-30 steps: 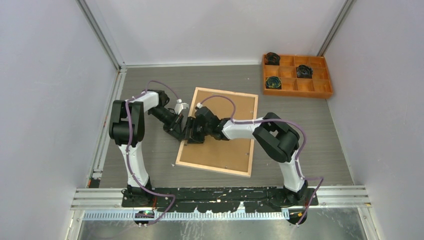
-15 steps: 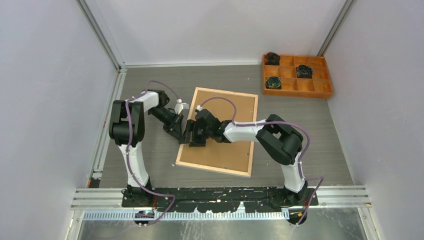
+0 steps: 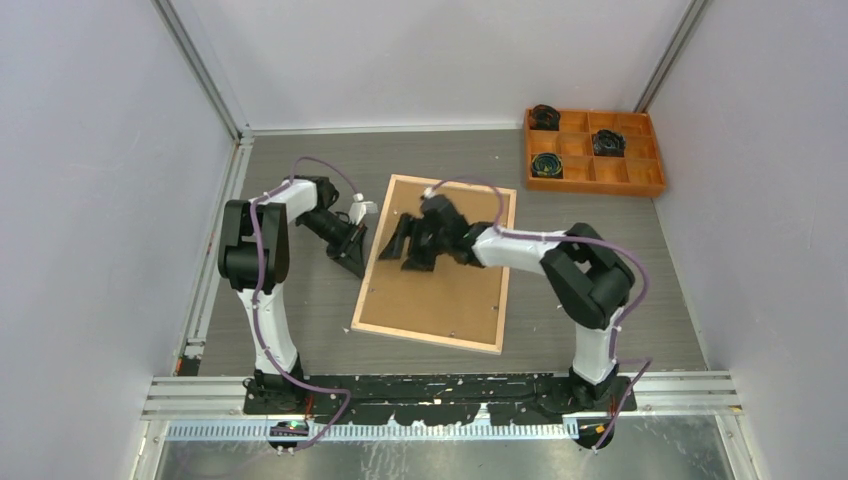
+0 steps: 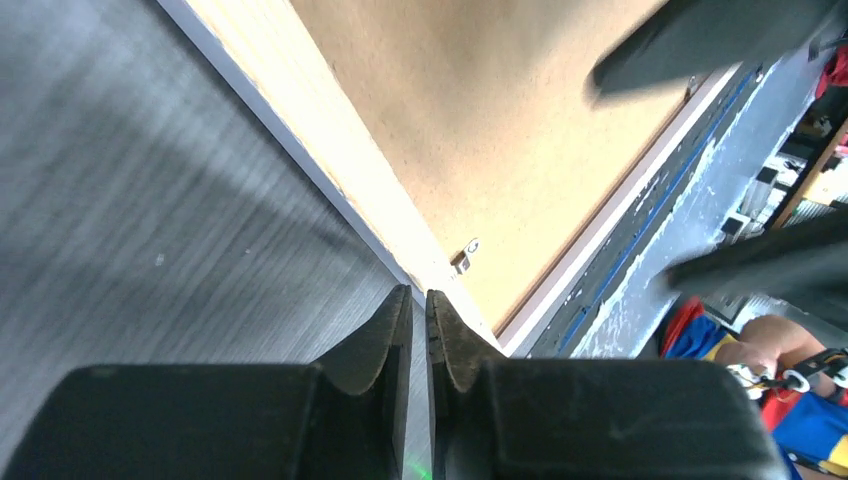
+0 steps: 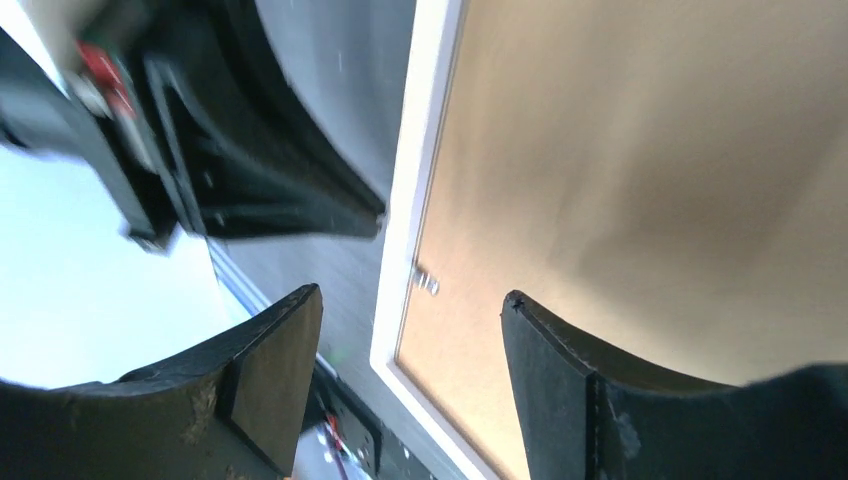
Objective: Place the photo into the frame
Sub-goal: Install the photo frame at the center of the board.
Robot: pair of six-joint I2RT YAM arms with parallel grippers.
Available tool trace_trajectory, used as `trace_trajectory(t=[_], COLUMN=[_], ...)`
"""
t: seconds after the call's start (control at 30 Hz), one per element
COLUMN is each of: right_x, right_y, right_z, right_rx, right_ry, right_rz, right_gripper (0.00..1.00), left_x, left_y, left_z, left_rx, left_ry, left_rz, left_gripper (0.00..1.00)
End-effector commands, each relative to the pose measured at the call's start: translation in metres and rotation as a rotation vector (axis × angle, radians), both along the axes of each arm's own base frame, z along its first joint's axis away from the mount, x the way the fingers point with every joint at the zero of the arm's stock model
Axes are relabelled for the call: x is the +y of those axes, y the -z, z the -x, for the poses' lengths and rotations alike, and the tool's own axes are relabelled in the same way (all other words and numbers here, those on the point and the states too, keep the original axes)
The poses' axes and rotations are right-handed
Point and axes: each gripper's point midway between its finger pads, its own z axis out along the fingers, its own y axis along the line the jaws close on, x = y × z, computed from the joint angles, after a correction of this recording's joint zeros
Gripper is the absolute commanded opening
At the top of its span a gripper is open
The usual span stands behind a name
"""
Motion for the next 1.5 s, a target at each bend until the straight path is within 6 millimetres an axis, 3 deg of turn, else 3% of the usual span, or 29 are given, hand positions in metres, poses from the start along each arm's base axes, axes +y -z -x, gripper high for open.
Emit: trace_trajectory(t=[0.0,0.13,0.3,0.47,0.67,1.03,1.47], right_x=[-0.054,-0.078,-0.079,-0.066,-0.049,-0.015,0.003], right_y=[-0.059,-0.051,-0.03,-0.015,0.005,0.019,0.019], right_z=[-0.072,-0.111,-0.151,-0.179,-0.196,-0.191,-0.187], right_rx=[-0.132,-0.119,-0.093,-0.072,-0.03,0.02,0.047], right_ry=[0.158,0.197,0.203,0.191,0.186,0.148,0.137], right_rz=[-0.044,0.003,0.025,0.013,-0.021,-0.075,-0.112], right_gripper=[0.71,0.72,0.7,0.67,0.63,0.58,0.54], left_x=[-0.003,-0.007,-0.018,-0.023,-0.025,-0.024,-0.025], left_y=[-0.026,-0.028,-0.021,-0.01,-0.005,0.005,0.006], left_z=[-0.029,-0.061,-0.097,-0.108,-0.101,-0.092,-0.091], left_rx=[-0.083,-0.103,-0.074,-0.044,-0.028,-0.015,-0.024], left_ry=[-0.04,-0.106,-0.18,-0.186,-0.174,-0.164,-0.157], left_rz=[0.035,0.04,0.069,0.084,0.109,0.101,0.097], left_gripper=[0.15,0.19,0.23,0.23,0.18,0.14,0.13])
